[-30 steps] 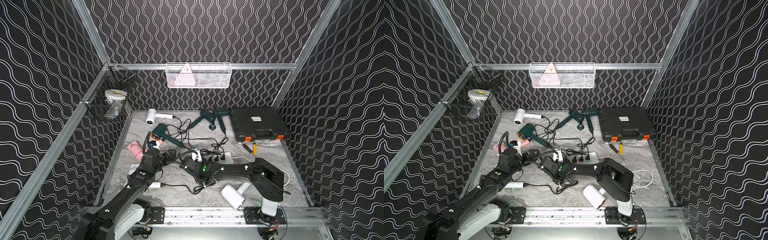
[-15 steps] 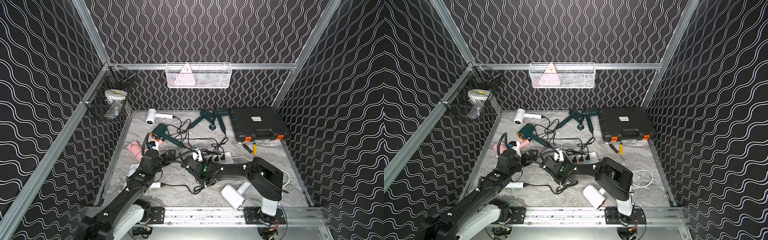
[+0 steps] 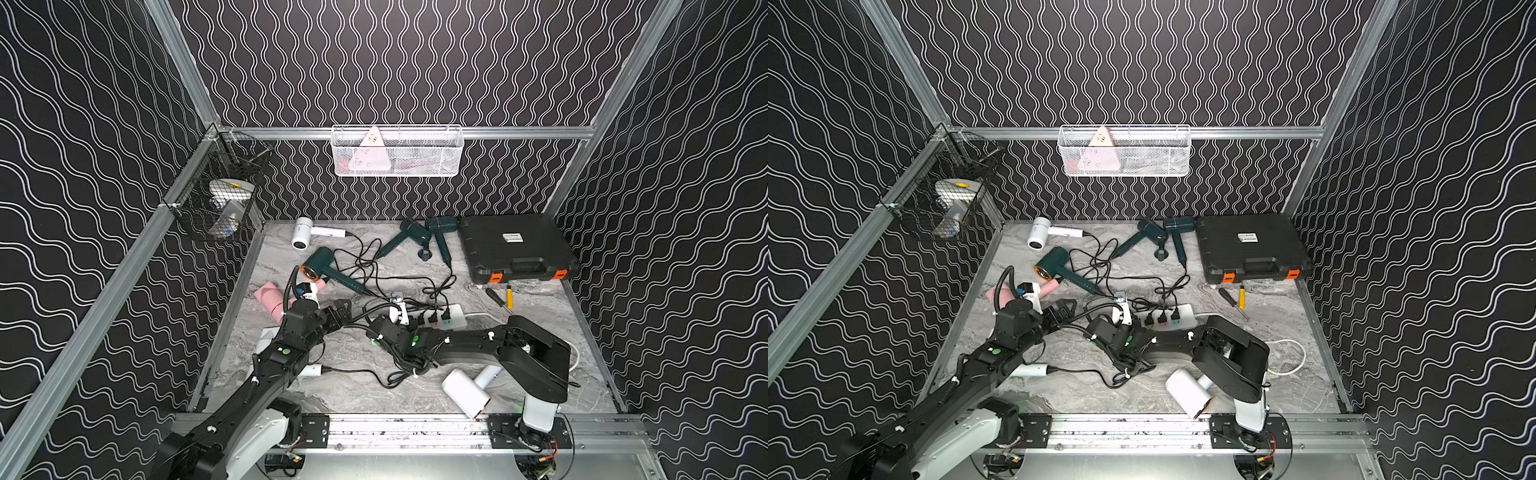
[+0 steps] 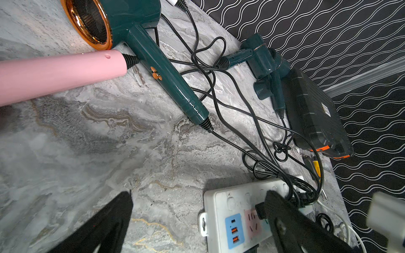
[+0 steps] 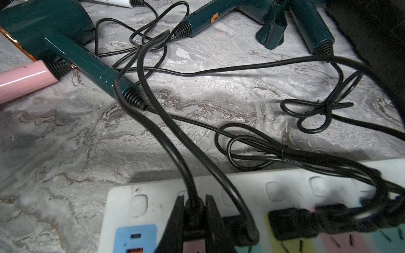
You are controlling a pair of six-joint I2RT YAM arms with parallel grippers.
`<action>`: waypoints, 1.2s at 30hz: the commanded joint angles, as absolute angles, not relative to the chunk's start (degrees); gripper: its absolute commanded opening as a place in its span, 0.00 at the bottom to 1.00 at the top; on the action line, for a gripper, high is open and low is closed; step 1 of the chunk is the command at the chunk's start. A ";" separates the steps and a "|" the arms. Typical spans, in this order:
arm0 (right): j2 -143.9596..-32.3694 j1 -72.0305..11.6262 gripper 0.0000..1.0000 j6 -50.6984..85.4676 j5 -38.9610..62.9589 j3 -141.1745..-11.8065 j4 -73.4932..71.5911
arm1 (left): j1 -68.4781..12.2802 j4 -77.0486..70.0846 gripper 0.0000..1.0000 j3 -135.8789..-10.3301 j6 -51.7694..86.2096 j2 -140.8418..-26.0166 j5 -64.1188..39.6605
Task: Charge the blow dryers
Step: Insert the plug into the socket.
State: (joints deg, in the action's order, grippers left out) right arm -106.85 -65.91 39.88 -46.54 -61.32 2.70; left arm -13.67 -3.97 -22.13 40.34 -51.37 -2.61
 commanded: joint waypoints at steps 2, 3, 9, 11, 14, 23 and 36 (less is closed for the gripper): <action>-106.87 -66.01 0.00 40.65 -44.07 -60.82 4.46 | -13.66 -6.06 0.99 -21.97 38.94 -51.12 -2.20; -106.95 -66.02 0.00 40.69 -43.59 -60.74 4.08 | -13.64 -6.06 0.99 -21.97 38.94 -51.07 -2.20; -107.60 -66.27 0.00 41.13 -41.50 -60.38 3.10 | -13.65 -6.06 0.99 -21.99 38.80 -50.94 -2.29; -107.58 -66.36 0.00 41.22 -41.31 -60.39 3.09 | -13.67 -6.07 0.99 -21.89 38.82 -50.73 -2.37; -107.58 -66.53 0.00 41.22 -41.13 -60.41 2.78 | -13.65 -6.15 0.99 -21.89 38.82 -50.67 -2.42; -107.23 -66.67 0.00 40.64 -41.12 -61.49 2.94 | -13.63 -6.15 0.99 -21.89 38.76 -50.34 -2.55; -107.58 -66.95 0.00 41.96 -41.21 -60.66 3.24 | -13.70 -6.33 0.99 -21.80 38.76 -50.30 -2.81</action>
